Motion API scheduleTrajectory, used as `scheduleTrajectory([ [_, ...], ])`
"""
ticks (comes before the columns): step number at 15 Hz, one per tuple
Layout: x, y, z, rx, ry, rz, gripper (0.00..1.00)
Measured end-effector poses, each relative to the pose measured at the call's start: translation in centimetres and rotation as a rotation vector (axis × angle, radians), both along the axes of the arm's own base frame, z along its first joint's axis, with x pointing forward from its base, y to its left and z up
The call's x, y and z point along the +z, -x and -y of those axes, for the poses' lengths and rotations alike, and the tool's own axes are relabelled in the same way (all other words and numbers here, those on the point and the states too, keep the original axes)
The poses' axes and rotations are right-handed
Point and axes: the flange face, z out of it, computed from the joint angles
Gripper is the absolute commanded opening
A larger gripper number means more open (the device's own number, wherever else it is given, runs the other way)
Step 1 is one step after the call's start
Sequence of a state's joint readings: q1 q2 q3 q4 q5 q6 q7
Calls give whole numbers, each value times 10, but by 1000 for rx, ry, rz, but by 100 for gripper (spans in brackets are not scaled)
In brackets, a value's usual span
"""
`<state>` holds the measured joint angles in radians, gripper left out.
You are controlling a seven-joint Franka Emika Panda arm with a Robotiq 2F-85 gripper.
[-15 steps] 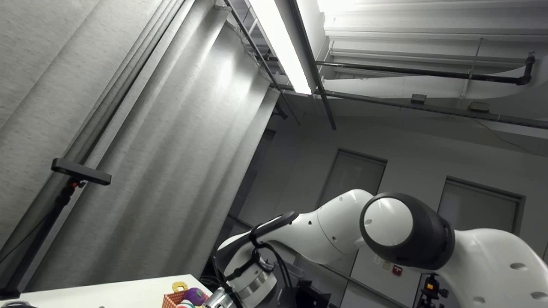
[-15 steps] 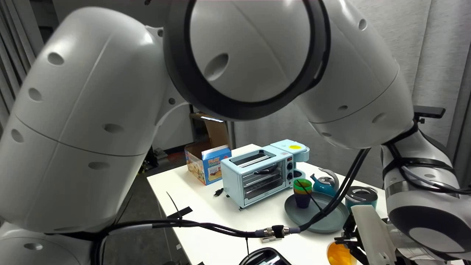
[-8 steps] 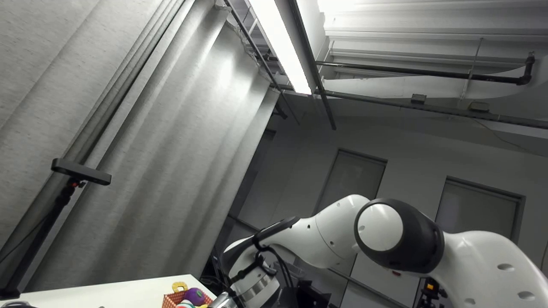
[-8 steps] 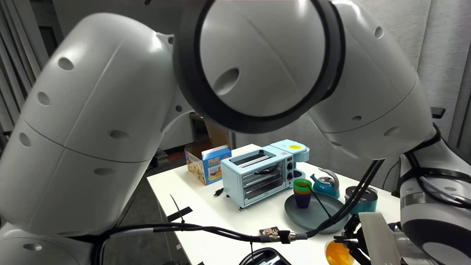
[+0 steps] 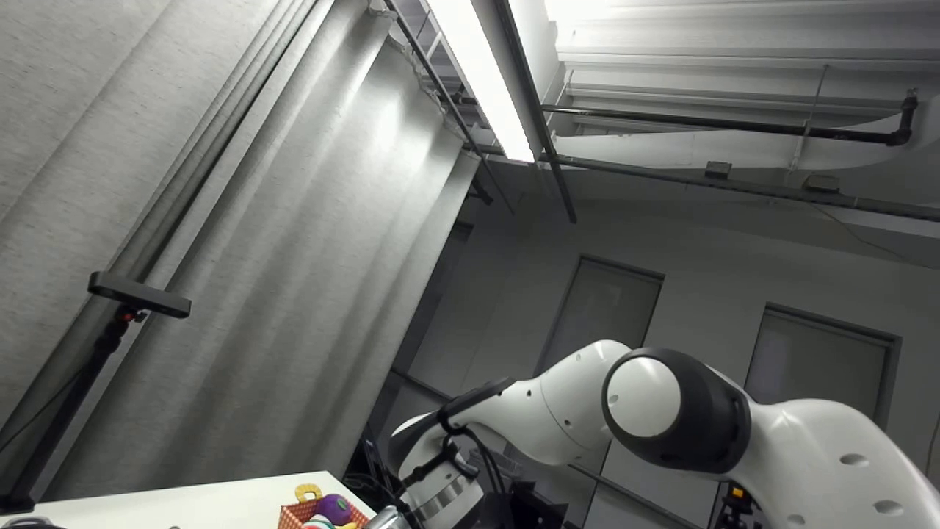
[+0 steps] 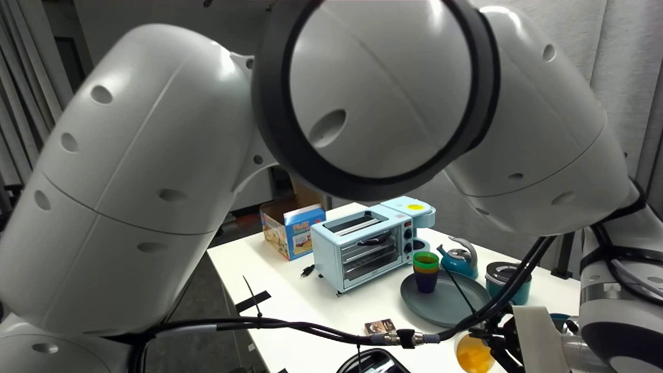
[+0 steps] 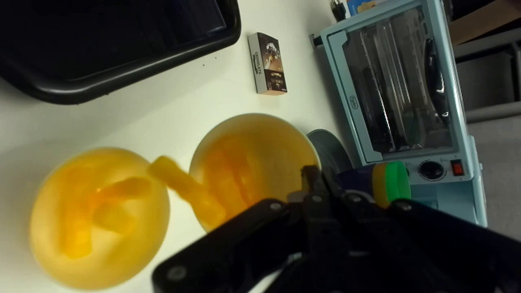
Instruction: Pour the content from the cup
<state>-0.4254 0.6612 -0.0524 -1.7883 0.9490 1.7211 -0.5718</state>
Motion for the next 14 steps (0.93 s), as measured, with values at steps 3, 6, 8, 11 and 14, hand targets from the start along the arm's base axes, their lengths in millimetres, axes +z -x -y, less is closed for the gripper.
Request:
scheduleTrajectory([
  [3,0,0,3,1,-25,11,1],
  [6,1,0,4,-3,-53,18,1],
  [8,3,0,3,-5,-70,25,1],
  [11,5,0,2,-11,-98,35,1],
  [14,6,-1,2,-14,-120,42,1],
])
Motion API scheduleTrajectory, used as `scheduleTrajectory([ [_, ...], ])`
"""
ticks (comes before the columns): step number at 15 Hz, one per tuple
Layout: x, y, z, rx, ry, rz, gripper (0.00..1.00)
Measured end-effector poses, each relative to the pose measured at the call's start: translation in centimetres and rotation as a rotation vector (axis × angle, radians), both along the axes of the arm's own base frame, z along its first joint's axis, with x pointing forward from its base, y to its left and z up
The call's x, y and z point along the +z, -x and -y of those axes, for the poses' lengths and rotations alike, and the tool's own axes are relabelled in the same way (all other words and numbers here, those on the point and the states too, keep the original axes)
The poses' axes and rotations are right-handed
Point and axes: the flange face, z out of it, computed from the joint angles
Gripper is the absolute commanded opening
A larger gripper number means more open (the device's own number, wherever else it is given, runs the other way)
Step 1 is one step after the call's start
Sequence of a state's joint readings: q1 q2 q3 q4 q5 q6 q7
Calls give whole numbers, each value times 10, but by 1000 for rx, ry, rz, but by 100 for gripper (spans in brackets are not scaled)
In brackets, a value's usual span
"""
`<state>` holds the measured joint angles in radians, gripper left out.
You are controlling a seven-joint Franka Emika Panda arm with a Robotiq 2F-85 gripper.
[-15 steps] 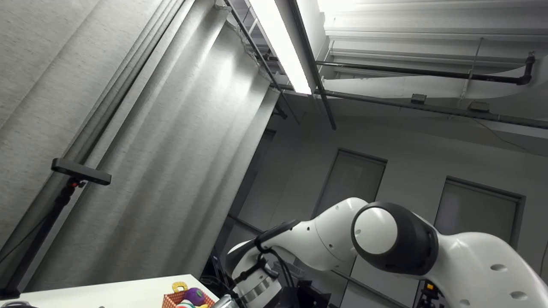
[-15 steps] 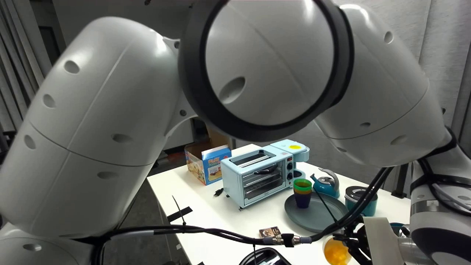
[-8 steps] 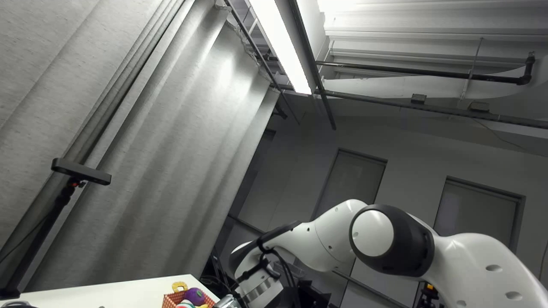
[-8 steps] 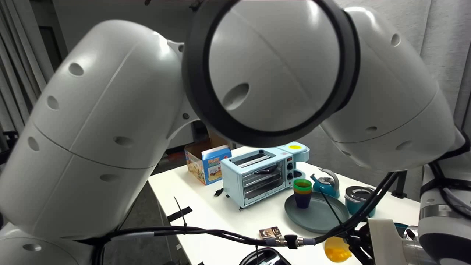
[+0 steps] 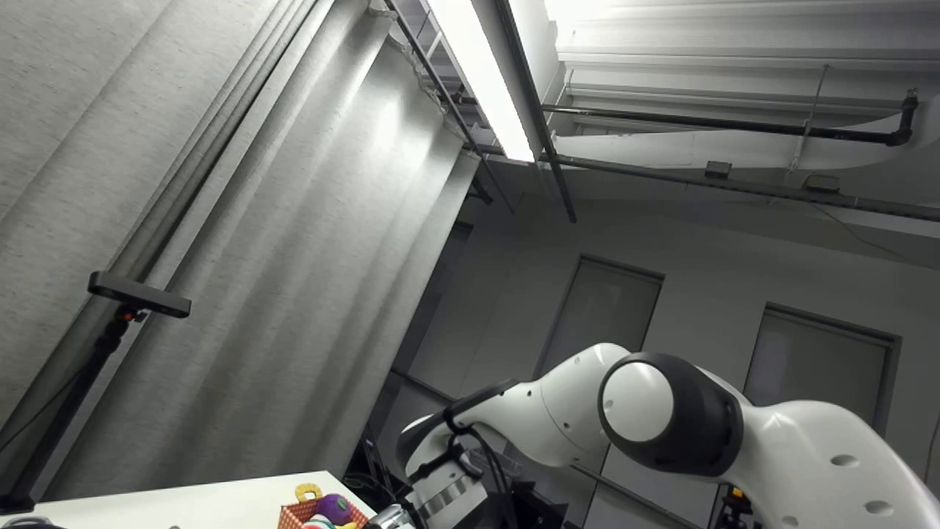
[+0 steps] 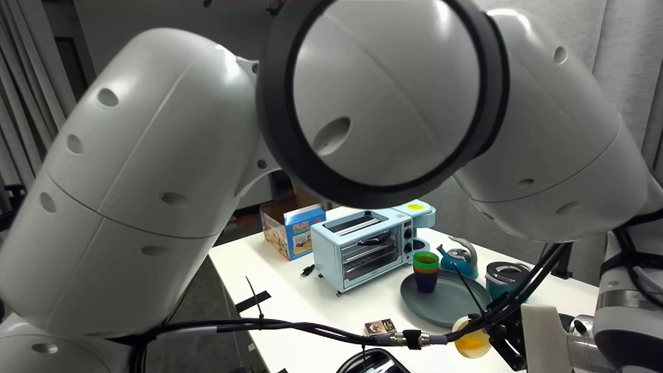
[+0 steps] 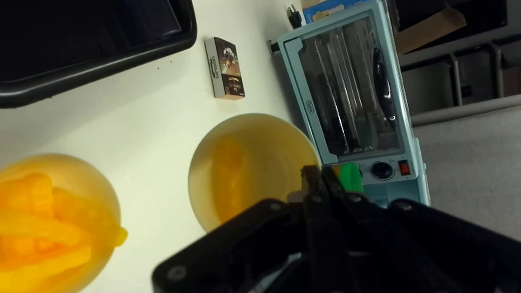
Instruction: Pour the content from the cup
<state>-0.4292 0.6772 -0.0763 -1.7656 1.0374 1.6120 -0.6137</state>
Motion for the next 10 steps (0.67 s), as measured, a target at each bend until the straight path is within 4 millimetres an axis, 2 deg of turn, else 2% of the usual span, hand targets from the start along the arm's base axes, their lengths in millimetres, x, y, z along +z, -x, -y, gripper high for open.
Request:
scheduleTrajectory([
  [10,-2,-1,4,-17,-58,24,1],
])
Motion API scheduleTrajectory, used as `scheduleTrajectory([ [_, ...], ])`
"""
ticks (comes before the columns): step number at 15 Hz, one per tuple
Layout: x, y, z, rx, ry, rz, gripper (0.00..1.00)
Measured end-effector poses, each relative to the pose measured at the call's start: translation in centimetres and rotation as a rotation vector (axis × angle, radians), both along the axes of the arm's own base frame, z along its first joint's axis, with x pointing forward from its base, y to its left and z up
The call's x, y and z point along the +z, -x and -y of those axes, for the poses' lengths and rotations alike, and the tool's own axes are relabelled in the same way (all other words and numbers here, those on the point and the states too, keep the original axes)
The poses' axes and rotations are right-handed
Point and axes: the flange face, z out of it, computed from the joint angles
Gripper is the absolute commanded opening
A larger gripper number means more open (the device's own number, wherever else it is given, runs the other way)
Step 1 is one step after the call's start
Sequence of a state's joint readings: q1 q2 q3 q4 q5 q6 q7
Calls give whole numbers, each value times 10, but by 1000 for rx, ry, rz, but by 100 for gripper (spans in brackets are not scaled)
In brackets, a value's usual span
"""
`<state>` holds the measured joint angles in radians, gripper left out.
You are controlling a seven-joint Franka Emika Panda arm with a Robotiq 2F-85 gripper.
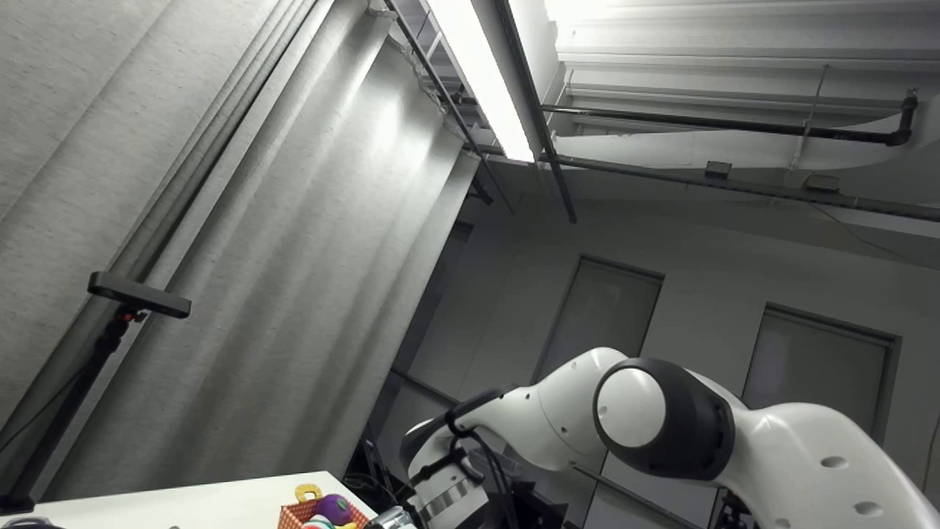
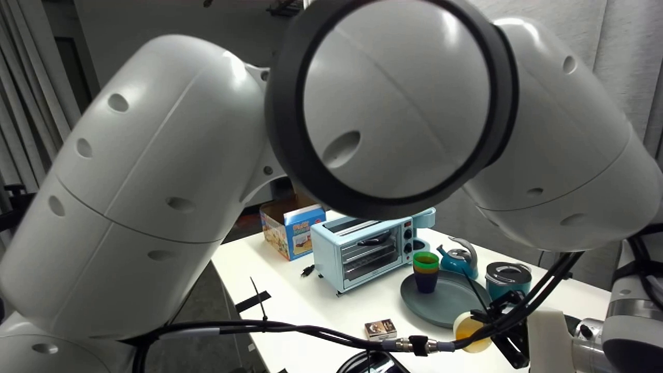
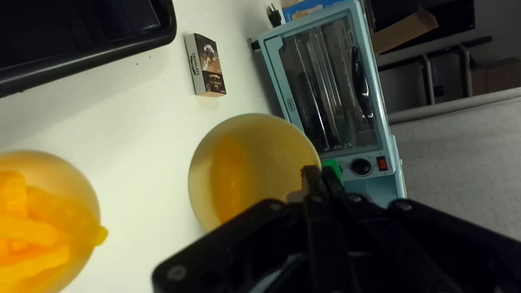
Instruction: Pour the content from the cup
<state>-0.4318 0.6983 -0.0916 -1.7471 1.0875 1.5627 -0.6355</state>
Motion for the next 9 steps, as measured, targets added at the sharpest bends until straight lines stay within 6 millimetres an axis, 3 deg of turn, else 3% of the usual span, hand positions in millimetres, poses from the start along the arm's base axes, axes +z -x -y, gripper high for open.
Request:
scheduleTrajectory([
  [9,-2,3,8,-12,10,-6,1],
])
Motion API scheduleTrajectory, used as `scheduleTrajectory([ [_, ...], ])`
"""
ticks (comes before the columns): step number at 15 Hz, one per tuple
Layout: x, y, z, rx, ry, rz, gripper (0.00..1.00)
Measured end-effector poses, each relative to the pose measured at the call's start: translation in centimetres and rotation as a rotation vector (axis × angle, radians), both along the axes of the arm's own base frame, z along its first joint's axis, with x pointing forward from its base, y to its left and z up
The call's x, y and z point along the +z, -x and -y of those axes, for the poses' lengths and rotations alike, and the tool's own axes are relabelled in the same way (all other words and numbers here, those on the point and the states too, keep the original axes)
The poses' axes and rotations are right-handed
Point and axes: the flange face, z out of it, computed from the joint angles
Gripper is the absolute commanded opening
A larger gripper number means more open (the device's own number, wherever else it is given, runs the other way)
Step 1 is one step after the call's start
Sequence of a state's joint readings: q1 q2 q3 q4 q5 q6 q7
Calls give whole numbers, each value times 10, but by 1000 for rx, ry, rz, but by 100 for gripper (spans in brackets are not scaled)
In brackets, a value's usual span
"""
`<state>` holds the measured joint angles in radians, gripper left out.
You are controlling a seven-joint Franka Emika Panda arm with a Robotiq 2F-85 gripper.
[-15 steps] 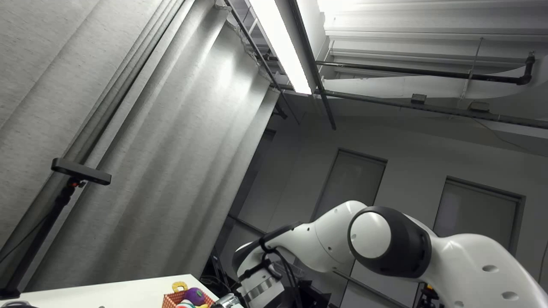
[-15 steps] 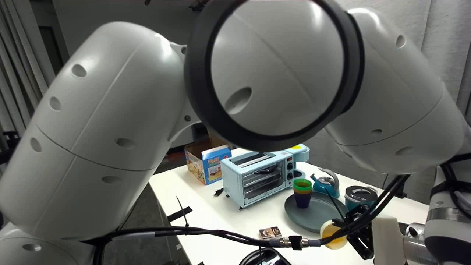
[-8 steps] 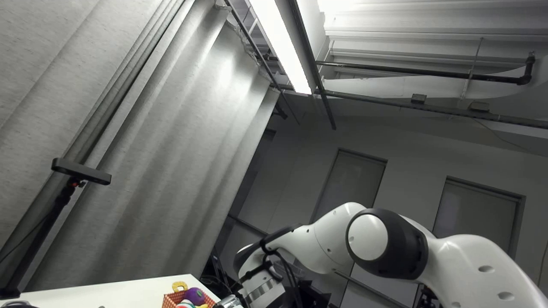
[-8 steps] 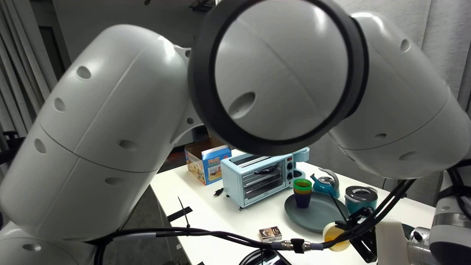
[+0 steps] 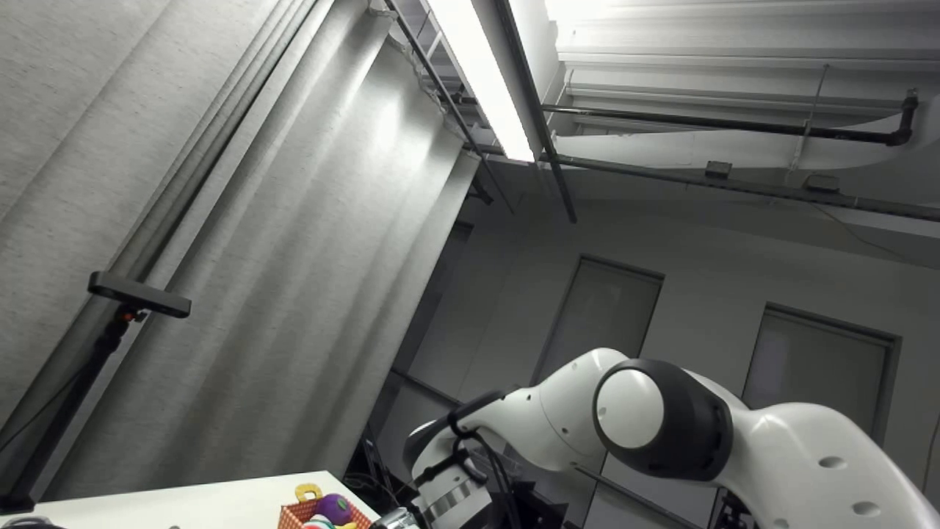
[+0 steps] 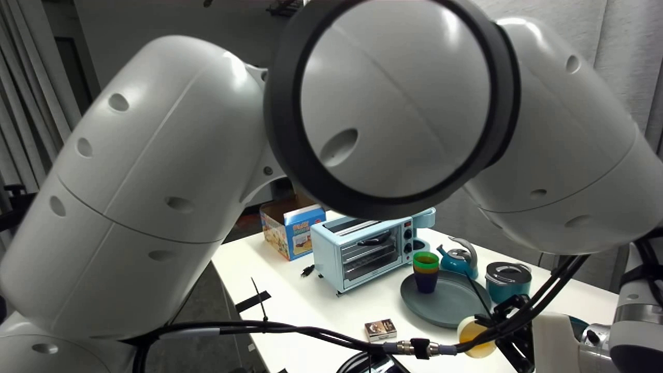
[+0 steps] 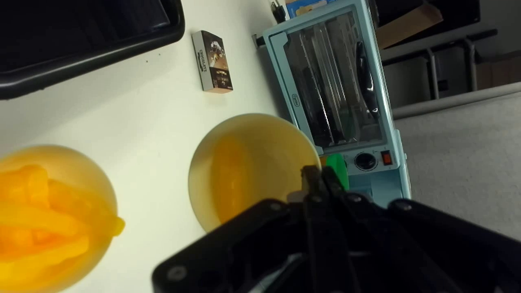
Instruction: Pour the content from the cup
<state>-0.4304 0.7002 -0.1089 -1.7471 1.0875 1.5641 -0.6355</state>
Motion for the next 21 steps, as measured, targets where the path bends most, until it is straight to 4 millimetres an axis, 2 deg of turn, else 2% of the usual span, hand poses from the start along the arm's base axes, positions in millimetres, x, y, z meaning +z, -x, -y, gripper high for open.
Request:
scheduleTrajectory([
  [11,-5,1,7,-22,29,-12,1],
  [16,-17,-8,25,-112,226,-33,1],
  [21,-25,-15,32,-114,406,-26,1],
])
